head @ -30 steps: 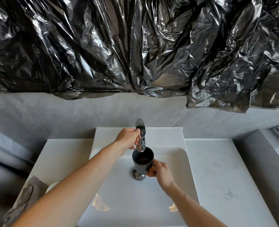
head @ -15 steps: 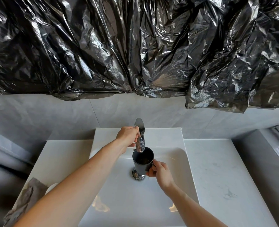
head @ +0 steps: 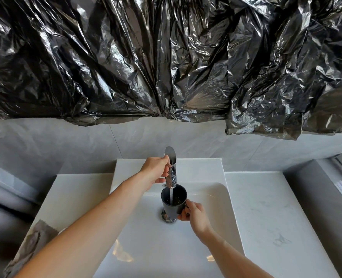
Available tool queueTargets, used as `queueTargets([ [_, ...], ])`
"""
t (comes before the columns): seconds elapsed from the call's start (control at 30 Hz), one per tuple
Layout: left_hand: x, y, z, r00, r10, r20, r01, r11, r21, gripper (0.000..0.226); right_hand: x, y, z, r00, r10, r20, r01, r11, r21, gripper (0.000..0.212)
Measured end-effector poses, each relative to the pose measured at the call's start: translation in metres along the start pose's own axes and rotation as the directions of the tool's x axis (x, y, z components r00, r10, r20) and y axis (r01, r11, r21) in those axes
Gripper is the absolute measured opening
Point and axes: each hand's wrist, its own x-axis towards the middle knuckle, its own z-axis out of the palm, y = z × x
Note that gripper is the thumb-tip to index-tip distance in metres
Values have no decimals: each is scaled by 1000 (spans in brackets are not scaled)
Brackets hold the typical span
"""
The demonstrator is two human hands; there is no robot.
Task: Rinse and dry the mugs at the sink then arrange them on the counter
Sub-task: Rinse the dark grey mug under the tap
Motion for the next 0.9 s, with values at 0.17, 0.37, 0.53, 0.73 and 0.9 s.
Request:
queueTargets([
  [0.17, -1, -4, 0, 999, 30, -22, -30, 999, -14, 32, -1, 11, 1, 1000, 2, -1, -2, 1000, -15, 57],
  [0.37, -4, -12, -4, 998, 65, -22, -64, 998, 11, 35, -1, 15, 3, 1000, 8, 18, -8, 1000, 10, 61],
  [0.53, -8, -18, -10, 997, 81, -20, -80, 997, 24, 34, 1, 15, 5, 1000, 4, 29, -5, 1000, 15, 49],
  [0.73, -11, -16, -13, 994, 104, -24, -103, 994, 32, 29, 2, 15, 6, 999, 11, 33, -11, 1000, 13, 57],
  [0.9, -13, -14, -11, 992, 128, -4, -128, 991, 34, 28, 2, 11, 11, 1000, 6, 18, -6, 1000, -7, 56],
])
